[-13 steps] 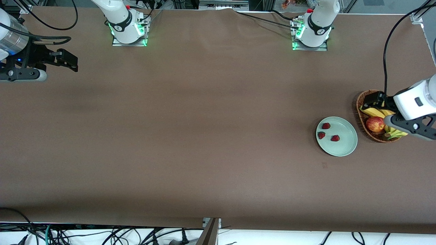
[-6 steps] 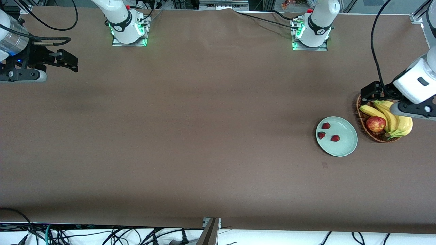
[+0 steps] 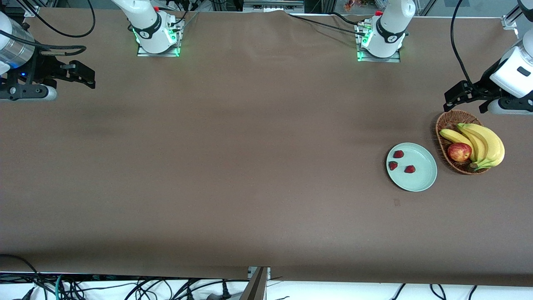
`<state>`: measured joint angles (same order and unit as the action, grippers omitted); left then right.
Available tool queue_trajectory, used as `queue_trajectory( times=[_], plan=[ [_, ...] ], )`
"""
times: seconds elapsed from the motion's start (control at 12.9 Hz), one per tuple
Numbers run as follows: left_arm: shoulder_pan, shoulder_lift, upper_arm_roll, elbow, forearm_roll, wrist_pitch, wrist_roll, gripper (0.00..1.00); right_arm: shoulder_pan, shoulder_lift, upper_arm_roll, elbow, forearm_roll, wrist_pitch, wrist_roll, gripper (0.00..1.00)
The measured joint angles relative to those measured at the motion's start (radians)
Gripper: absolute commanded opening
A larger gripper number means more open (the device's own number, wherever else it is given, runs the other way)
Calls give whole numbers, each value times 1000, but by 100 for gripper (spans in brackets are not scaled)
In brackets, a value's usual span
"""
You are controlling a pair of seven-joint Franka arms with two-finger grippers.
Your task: Collect all strawberries into plate
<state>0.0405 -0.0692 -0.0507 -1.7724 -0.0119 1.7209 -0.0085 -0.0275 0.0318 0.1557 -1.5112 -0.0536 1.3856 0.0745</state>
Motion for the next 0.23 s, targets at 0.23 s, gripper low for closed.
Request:
queue_trajectory(
  times=[0.23],
  plan=[
    [-2, 30, -3, 38, 0, -36, -4, 100, -2, 0, -3, 0, 12, 0, 0, 100]
  ],
)
